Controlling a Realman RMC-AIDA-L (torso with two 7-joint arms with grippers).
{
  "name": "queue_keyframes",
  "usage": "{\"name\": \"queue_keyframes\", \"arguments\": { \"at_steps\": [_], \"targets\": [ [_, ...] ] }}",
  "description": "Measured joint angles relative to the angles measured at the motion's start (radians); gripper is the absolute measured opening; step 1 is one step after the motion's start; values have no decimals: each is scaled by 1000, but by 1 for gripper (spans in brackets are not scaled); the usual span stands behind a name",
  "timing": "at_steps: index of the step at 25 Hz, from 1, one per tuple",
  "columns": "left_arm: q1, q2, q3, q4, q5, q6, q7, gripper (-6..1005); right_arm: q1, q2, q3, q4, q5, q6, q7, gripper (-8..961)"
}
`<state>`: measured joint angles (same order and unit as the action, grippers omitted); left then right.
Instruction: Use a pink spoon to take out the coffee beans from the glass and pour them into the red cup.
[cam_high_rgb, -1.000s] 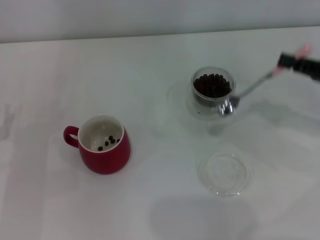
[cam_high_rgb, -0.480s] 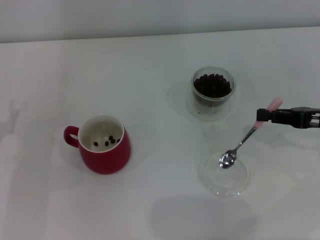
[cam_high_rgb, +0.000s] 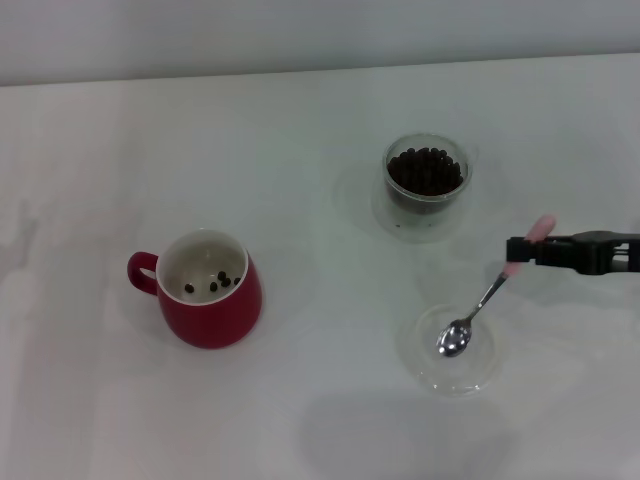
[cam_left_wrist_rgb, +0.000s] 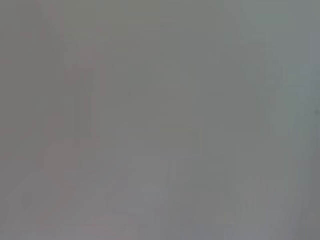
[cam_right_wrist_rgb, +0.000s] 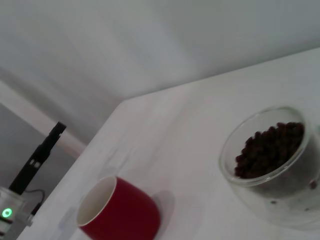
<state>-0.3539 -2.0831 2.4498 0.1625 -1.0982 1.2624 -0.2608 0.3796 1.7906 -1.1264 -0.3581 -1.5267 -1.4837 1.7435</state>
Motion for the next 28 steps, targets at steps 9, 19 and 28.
{"name": "queue_keyframes", "arguments": {
  "at_steps": [9,19,28],
  "targets": [
    [-1,0,0,0,0,0,0,864,24,31,-27,-1,-22,7,0,142],
    [6,0,0,0,0,5,0,864,45,39,-22,-4,-49,54,-43,220],
    [6,1,0,0,0,8,0,864,38,45,36,-32,-43,156,-68,475]
  ]
}}
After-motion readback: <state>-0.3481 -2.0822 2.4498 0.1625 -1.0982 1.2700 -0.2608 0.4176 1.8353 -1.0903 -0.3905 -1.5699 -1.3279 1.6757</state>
